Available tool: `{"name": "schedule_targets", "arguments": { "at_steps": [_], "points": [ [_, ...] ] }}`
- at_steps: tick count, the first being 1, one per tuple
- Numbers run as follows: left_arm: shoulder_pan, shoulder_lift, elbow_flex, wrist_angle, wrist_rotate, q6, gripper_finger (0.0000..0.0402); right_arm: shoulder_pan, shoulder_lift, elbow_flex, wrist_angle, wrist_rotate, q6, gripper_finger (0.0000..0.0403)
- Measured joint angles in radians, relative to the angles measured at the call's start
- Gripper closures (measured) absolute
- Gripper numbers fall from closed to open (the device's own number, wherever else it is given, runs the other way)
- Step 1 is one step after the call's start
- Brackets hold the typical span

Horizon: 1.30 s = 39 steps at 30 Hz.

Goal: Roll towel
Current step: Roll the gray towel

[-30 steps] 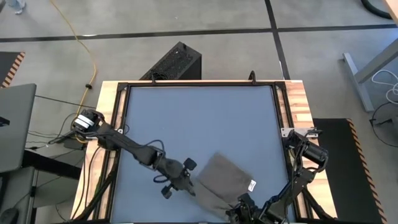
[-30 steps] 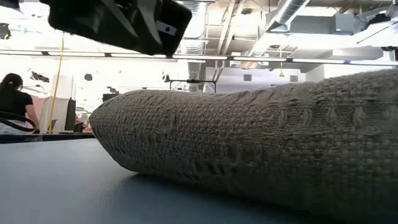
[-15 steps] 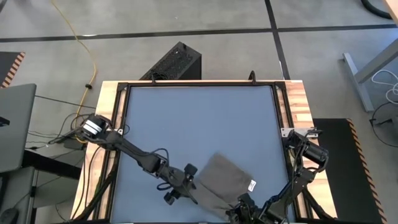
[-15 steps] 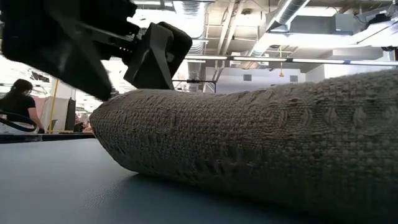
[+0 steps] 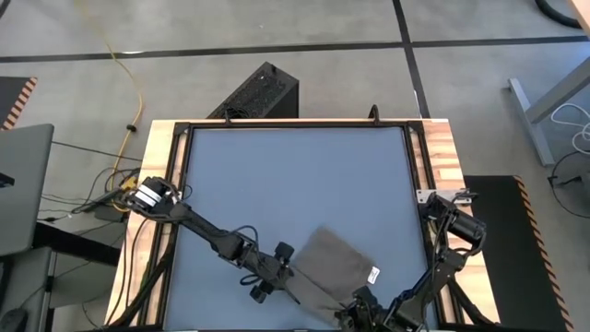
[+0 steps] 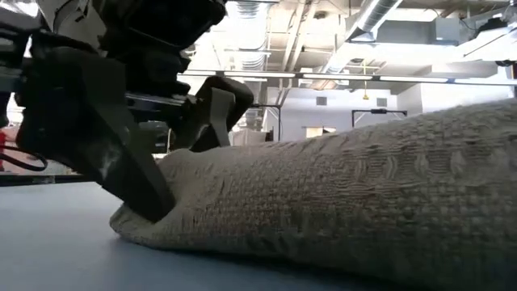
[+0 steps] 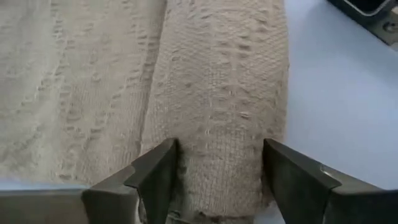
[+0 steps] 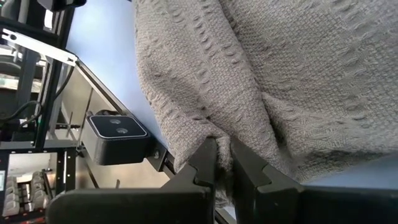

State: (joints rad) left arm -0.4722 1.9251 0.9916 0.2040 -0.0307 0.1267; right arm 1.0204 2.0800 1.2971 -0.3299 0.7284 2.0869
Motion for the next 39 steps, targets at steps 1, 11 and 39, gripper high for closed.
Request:
{"name": "schedule_targets", "arguments": {
  "at_steps": [1,11,39],
  "points": [
    [0.004,0.001,0.002,-0.006,0.000,-0.016,0.0185,0.001,0.000,0.000,0.004,0.002,0.000,0.0359],
    [0.110,-0.001,0.015,-0.058,0.386,-0.236,0.0381,0.010,-0.019,-0.001,0.000,-0.017,0.009,0.0359],
    [0.249,0.051,0.017,-0.072,0.855,-0.956,0.0380,0.008,-0.208,0.000,0.000,-0.054,-0.651,0.0173]
  ]
}}
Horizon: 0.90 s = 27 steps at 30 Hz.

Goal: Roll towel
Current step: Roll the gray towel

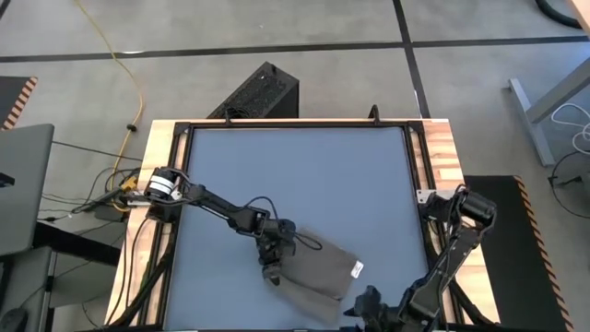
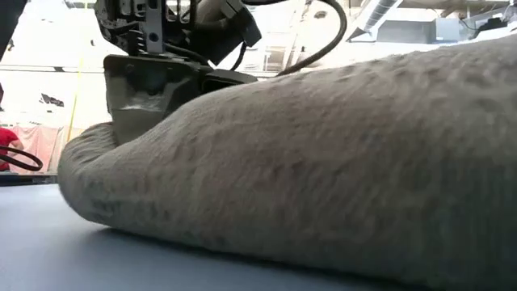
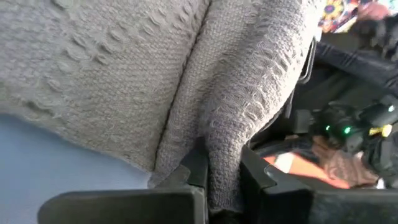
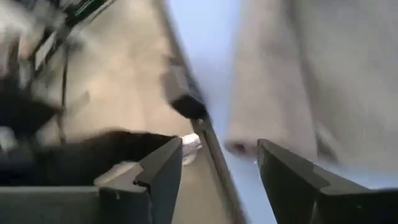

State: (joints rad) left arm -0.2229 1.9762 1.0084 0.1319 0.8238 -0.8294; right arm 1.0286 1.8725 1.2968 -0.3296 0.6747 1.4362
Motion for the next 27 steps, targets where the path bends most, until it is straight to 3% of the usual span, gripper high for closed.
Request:
{"name": "schedule_targets", "arguments": {
  "at_steps": [4,7,11,16,27],
  "points": [
    [0.014,0.001,-0.001,0.014,0.024,-0.040,0.0378,-0.031,0.018,0.002,0.166,0.021,-0.475,0.0170],
    [0.021,0.002,-0.002,0.021,0.037,-0.071,0.0378,-0.068,0.022,0.002,0.195,0.020,-0.598,0.0177],
    [0.022,0.002,-0.002,0.021,0.057,-0.108,0.0378,-0.099,0.026,0.003,0.158,-0.009,-0.652,0.0187],
    [0.025,0.003,-0.002,0.022,0.095,-0.147,0.0377,-0.122,0.048,0.003,0.105,-0.131,-0.579,0.0196],
    [0.052,0.005,-0.002,0.057,0.168,-0.203,0.0377,-0.142,0.180,0.026,0.079,-0.148,-0.568,0.0234]
  ]
}}
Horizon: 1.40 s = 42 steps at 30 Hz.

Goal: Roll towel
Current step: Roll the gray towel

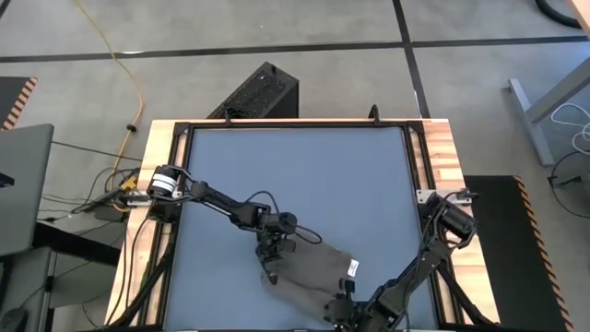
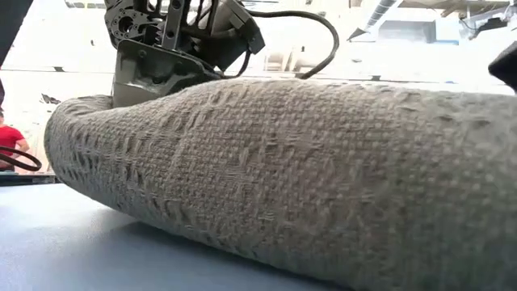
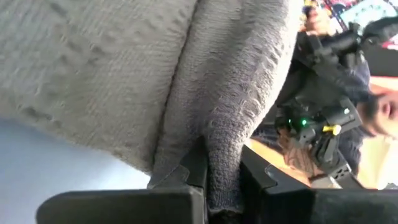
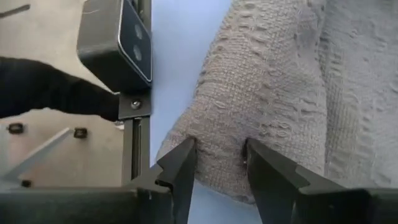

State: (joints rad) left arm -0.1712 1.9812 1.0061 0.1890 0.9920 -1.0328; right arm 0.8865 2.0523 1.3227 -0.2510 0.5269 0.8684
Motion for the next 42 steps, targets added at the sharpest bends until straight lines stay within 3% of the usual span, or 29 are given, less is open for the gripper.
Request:
{"name": "schedule_targets", "arguments": {
  "at_steps": [7,13,23,29,33,42],
  "points": [
    [0.001,0.000,0.012,0.017,0.081,0.142,0.0348,-0.007,0.069,0.035,-0.090,0.027,0.089,0.0278],
    [0.027,0.000,0.039,0.016,0.207,0.215,0.0317,-0.007,0.055,0.031,-0.105,0.010,0.092,0.0380],
    [0.042,-0.001,0.047,-0.104,0.229,0.422,0.0312,0.002,-0.010,0.025,-0.044,-0.072,0.142,0.0383],
    [0.042,-0.001,0.047,-0.356,0.200,0.667,0.0312,0.005,-0.039,0.025,-0.014,-0.155,0.156,0.0383],
    [0.039,-0.007,0.048,-0.504,0.125,0.818,0.0312,-0.009,-0.051,0.026,-0.018,-0.171,0.216,0.0383],
    [0.001,-0.192,0.047,-0.538,-0.155,0.969,0.0312,-0.019,-0.053,0.027,-0.133,-0.164,0.498,0.0383]
  ]
}}
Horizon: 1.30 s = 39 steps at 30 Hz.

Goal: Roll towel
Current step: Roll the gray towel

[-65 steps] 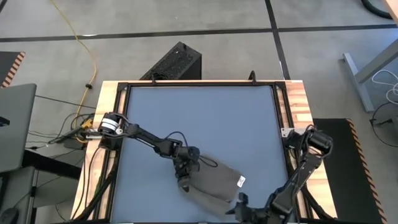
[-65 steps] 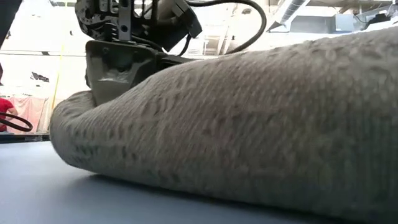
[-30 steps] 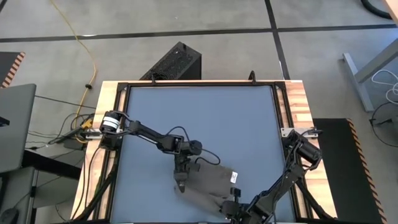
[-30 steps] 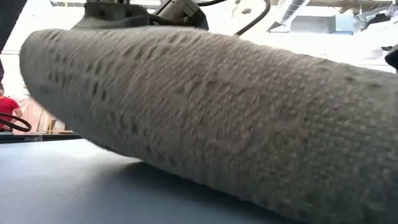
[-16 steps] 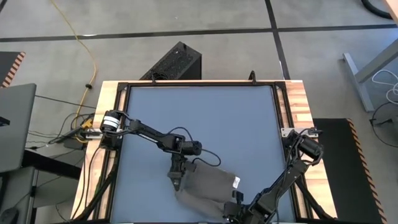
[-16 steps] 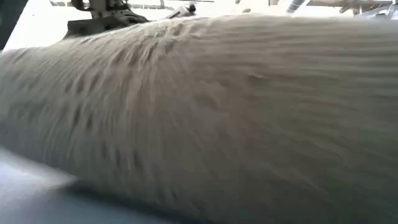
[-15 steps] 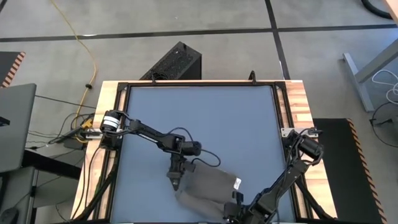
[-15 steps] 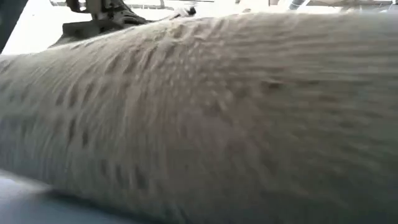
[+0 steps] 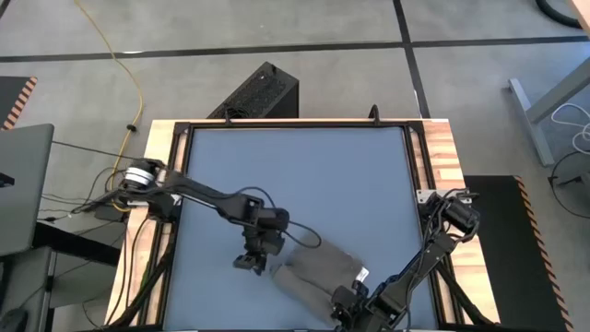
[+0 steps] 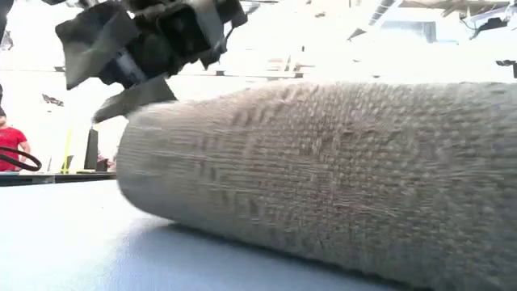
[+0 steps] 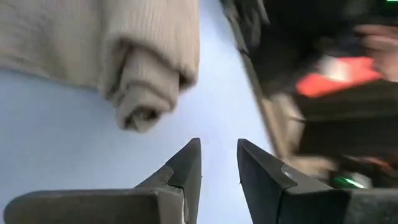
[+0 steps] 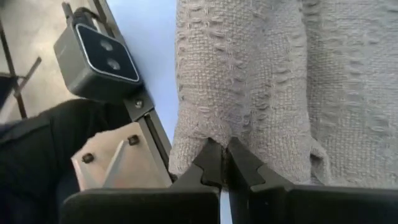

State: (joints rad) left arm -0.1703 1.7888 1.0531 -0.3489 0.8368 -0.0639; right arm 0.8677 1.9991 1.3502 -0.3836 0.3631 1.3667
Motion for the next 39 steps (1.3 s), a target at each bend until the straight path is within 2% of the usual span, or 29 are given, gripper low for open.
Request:
{"name": "schedule_targets", "arguments": {
  "at_steps": [4,7,13,16,18,27,31,35,39],
  "points": [
    [-0.038,-0.129,0.000,0.057,-0.246,0.032,0.0315,-0.006,-0.010,0.000,0.004,-0.001,0.035,0.0383],
    [-0.132,-0.172,-0.008,0.180,-0.442,0.112,0.0318,-0.006,-0.035,0.000,-0.026,0.003,0.048,0.0383],
    [-0.323,-0.133,-0.013,0.363,-0.759,0.355,0.0311,-0.007,-0.057,0.000,-0.067,0.027,0.051,0.0383],
    [-0.362,-0.096,-0.012,0.428,-0.940,0.391,0.0297,-0.007,-0.057,0.000,-0.082,0.027,0.073,0.0383],
    [-0.366,-0.070,-0.012,0.419,-1.021,0.380,0.0283,-0.007,-0.057,0.000,-0.084,0.028,0.074,0.0383],
    [-0.346,0.050,-0.013,0.399,-1.048,0.316,0.0196,-0.007,-0.057,0.000,-0.080,0.029,0.077,0.0382],
    [-0.346,0.094,-0.013,0.421,-1.139,0.321,0.0173,-0.007,-0.057,0.000,-0.079,0.035,0.094,0.0382],
    [-0.331,0.128,-0.012,0.422,-1.126,0.310,0.0184,-0.001,-0.057,0.000,-0.120,0.068,0.171,0.0382],
    [-0.302,0.143,-0.004,0.413,-1.063,0.261,0.0242,0.016,-0.057,0.001,-0.219,0.089,0.300,0.0382]
  ]
}}
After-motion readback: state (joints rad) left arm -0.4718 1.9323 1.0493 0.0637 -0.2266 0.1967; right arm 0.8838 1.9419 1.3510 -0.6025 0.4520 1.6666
